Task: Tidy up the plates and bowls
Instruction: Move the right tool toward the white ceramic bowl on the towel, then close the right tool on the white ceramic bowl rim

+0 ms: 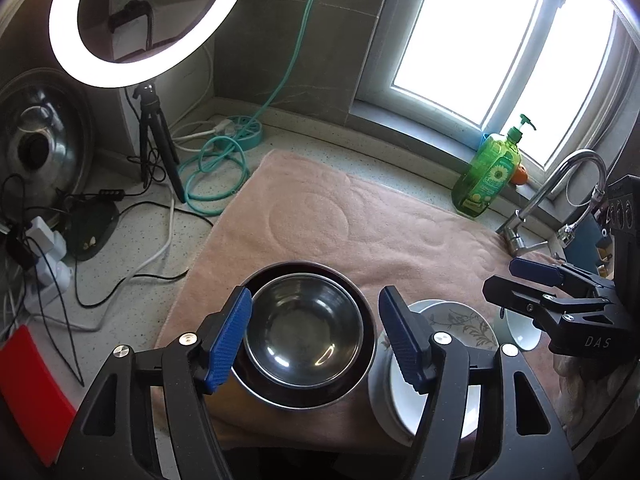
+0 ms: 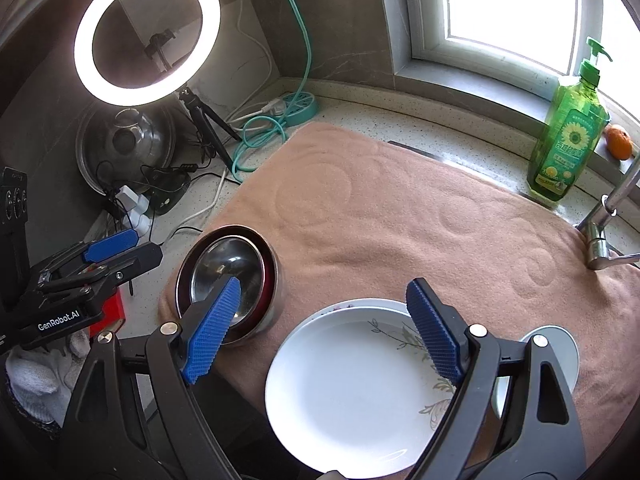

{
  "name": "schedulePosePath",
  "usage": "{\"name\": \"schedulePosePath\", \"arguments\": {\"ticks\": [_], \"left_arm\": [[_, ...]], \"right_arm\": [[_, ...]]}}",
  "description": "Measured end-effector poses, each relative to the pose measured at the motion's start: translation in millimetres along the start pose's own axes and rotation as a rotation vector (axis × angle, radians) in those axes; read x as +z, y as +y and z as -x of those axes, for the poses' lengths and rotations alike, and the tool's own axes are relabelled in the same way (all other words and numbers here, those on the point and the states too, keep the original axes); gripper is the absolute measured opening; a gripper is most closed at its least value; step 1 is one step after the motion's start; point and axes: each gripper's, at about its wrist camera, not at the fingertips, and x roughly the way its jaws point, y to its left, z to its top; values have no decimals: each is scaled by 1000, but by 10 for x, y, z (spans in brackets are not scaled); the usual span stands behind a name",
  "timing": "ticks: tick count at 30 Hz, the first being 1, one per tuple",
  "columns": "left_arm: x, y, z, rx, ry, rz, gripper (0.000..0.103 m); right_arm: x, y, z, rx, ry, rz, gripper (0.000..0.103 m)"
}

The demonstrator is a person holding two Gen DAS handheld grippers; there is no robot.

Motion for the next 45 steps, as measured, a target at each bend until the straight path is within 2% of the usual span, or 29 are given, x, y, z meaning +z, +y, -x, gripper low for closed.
{"name": "schedulePosePath", "arguments": {"ticks": [5, 14, 25, 38, 42, 45], "left_arm": [[8, -220, -19, -37, 2, -32, 66], [-13, -704, -187, -117, 31, -85, 66], [-155, -1423, -601, -251, 129, -154, 66], [-353, -2131, -1058, -356, 238, -232, 66], [-409, -2272, -1200, -370, 272, -244, 63], [-441, -2353, -1297, -384, 304, -249, 53]], "right_arm": [[-82, -257, 217, -53, -33, -36, 87], [-358, -915, 594, -130, -74, -179, 87], [-834, -1830, 841, -232, -71, -364, 87], [-1177, -2272, 806, -230, -60, -461, 87], [-1217, -2301, 718, -217, -49, -461, 87], [-1251, -2316, 627, -192, -32, -467, 87]]}}
